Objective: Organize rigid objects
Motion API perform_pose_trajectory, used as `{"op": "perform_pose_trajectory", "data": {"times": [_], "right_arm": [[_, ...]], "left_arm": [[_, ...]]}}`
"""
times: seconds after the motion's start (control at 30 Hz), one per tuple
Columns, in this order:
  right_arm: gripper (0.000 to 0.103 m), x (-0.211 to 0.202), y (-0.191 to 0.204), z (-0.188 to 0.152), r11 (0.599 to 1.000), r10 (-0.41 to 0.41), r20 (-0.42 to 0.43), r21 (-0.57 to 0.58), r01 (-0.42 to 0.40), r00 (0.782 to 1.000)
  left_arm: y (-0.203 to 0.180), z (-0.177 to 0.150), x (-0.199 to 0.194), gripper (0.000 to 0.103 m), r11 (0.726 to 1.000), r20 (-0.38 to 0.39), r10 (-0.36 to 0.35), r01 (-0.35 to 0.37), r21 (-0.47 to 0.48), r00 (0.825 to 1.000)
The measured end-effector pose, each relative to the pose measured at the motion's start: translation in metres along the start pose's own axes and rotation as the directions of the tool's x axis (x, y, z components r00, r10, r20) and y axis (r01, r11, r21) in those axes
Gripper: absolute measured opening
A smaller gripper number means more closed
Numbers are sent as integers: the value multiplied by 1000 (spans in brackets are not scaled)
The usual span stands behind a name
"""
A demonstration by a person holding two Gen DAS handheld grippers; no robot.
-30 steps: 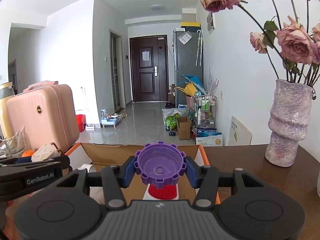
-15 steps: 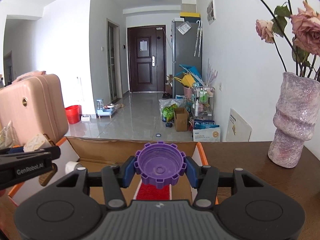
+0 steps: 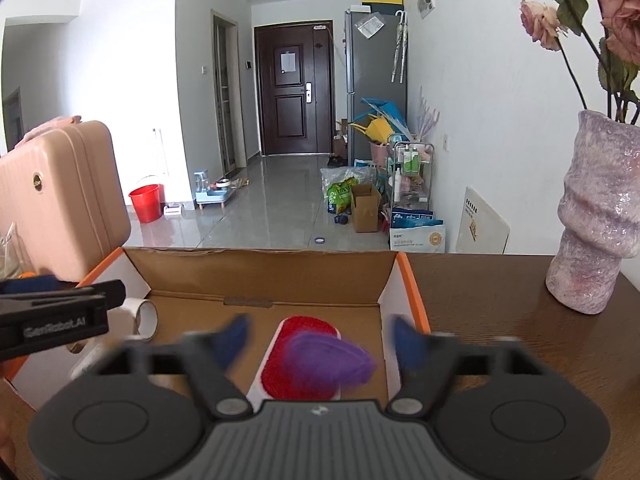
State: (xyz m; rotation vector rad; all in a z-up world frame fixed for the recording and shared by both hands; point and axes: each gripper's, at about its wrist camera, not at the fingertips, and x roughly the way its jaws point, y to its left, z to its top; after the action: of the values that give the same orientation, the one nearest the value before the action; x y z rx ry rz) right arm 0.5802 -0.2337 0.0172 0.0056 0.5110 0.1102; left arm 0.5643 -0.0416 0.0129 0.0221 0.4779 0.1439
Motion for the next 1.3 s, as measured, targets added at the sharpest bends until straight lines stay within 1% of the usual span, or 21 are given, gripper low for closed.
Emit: {"op": "perform_pose_trajectory", "data": {"times": [0.03, 0.07, 0.17, 0.37, 0.6, 1.0, 1.3], "right_arm": [[98, -1, 1, 0, 1000, -4, 3, -2, 4, 1000], [98, -1, 1, 1, 1000, 1, 2, -2, 0, 1000], [103, -2, 2, 0, 1000, -2, 4, -8, 2, 1000], [103, -4, 4, 0, 1000, -14, 1, -12, 14, 1000], [103, -14, 3, 3, 999, -34, 12, -10, 34, 999], [103, -33, 11, 2, 999, -26, 30, -29, 27, 999], [103, -56, 13, -3, 999, -21, 53, -38, 23, 998]], "left_arm": [[1, 0, -2, 103, 1000, 10, 9, -9, -5, 1000], [2, 1, -3, 103, 1000, 9, 0, 1, -9, 1000], [5, 1, -3, 103, 1000, 0, -1, 1, -23, 1000], [5, 2, -3, 103, 1000, -7, 2, -2, -25, 1000], [9, 4, -11, 103, 1000, -7, -2, 2, -27, 1000], [17, 7, -41, 103, 999, 12, 2, -1, -40, 1000], [25, 3, -68, 103, 999, 27, 11, -9, -43, 1000]]}}
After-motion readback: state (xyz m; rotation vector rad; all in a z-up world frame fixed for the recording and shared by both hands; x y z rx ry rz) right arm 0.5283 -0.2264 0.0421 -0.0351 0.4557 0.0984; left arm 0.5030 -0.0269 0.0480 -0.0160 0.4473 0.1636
